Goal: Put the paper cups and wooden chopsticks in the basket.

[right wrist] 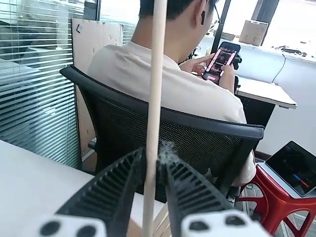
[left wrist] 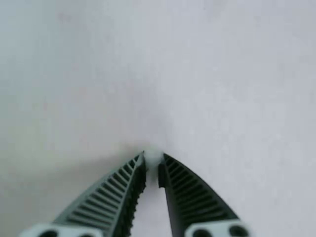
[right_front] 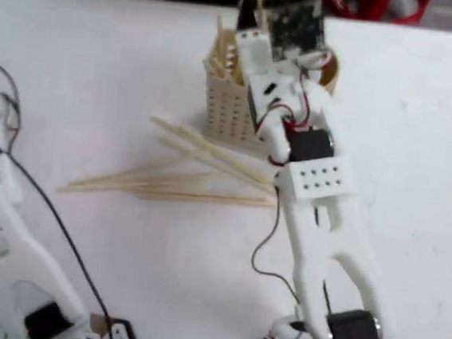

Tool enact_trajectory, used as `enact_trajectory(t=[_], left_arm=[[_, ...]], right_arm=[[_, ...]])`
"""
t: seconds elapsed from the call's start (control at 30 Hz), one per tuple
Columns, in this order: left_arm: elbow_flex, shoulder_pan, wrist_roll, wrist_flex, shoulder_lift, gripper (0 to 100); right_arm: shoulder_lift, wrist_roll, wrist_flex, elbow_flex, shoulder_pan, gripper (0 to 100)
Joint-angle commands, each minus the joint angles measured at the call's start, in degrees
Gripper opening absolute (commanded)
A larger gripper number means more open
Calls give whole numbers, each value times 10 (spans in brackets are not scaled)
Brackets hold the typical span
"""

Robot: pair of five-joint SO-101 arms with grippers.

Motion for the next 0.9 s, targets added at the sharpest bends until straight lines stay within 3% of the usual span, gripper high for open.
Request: enact_trajectory(t=[0.0,0.33,0.53,0.87], left_arm=[[-2,1,-5,-15,69,79],[-2,1,-5,-17,69,79],[-2,1,-5,-18,69,79],[-2,1,-5,-18,69,79]], right_arm=[[7,-4,-16,-14,7,18],[3,-4,-15,-4,8,24],[3,-5,-14,36,9,110],[1,-3,-15,45,56,76]])
